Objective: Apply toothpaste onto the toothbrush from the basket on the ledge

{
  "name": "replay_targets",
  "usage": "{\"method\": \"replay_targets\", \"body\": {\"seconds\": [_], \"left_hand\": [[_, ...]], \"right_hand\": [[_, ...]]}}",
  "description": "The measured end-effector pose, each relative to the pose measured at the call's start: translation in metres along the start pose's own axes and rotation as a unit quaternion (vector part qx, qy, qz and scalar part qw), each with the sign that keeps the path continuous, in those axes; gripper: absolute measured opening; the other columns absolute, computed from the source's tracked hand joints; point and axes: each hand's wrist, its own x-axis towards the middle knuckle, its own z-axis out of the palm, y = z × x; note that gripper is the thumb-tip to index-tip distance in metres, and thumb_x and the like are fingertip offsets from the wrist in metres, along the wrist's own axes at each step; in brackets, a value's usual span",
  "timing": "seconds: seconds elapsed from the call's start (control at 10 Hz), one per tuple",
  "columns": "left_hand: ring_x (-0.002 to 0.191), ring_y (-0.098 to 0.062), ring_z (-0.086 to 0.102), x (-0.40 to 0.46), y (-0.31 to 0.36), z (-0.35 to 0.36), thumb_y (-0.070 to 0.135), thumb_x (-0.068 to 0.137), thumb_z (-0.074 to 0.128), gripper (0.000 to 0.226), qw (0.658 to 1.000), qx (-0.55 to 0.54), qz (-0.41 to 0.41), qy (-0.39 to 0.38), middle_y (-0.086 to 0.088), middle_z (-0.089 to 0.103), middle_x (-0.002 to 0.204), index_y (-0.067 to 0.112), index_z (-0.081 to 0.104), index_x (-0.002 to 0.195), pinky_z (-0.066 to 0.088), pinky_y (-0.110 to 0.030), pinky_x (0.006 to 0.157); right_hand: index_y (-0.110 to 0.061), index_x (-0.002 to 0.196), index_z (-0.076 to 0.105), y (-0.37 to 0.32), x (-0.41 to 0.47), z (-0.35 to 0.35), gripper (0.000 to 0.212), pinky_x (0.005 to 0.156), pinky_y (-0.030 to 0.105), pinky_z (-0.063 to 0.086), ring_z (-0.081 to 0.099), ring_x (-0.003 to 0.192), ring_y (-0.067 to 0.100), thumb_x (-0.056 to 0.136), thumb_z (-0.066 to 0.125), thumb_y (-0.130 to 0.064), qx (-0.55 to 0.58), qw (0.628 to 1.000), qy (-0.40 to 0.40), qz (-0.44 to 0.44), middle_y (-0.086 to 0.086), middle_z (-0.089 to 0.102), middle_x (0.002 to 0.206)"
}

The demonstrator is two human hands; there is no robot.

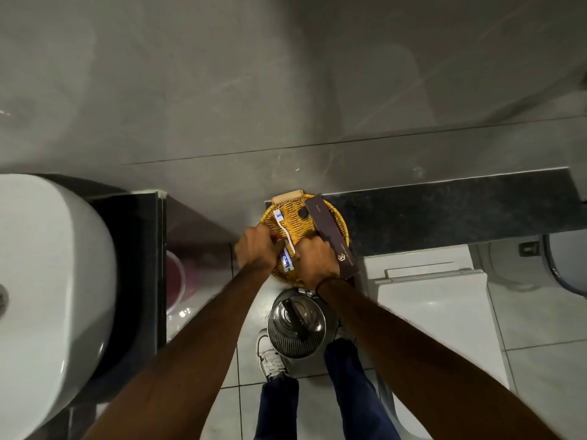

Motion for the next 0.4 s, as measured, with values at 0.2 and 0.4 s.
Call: {"method": "replay_targets", "body": {"seconds": [0.2,0.4], "left_hand": [[0.104,-0.036,0.072,-0.023,-0.005,-0.038,0.034,0.101,0.054,0.030,0.997,0.017,0.066,0.045,-0.013,0.074,0.116,0.016,0.069,0.121,0.058,-0.042,0.088],[0.122,-0.032,0.061,-0.058,-0.015,-0.119,0.032,0.099,0.053,0.043,0.936,0.095,0.285,0.181,-0.011,0.064,0.136,0.011,0.061,0.136,0.051,-0.044,0.098]], "right_hand": [[-0.006,0.104,0.077,-0.005,-0.019,-0.013,0.021,0.094,0.043,0.060,0.071,0.097,0.033,0.093,0.066,-0.020,0.049,0.999,-0.021,-0.001,0.015,0.075,0.108],[-0.010,0.087,0.080,-0.017,-0.049,-0.083,0.017,0.085,0.039,0.060,0.073,0.086,0.029,0.089,0.065,-0.017,0.174,0.981,0.079,-0.016,0.010,0.080,0.091]]}}
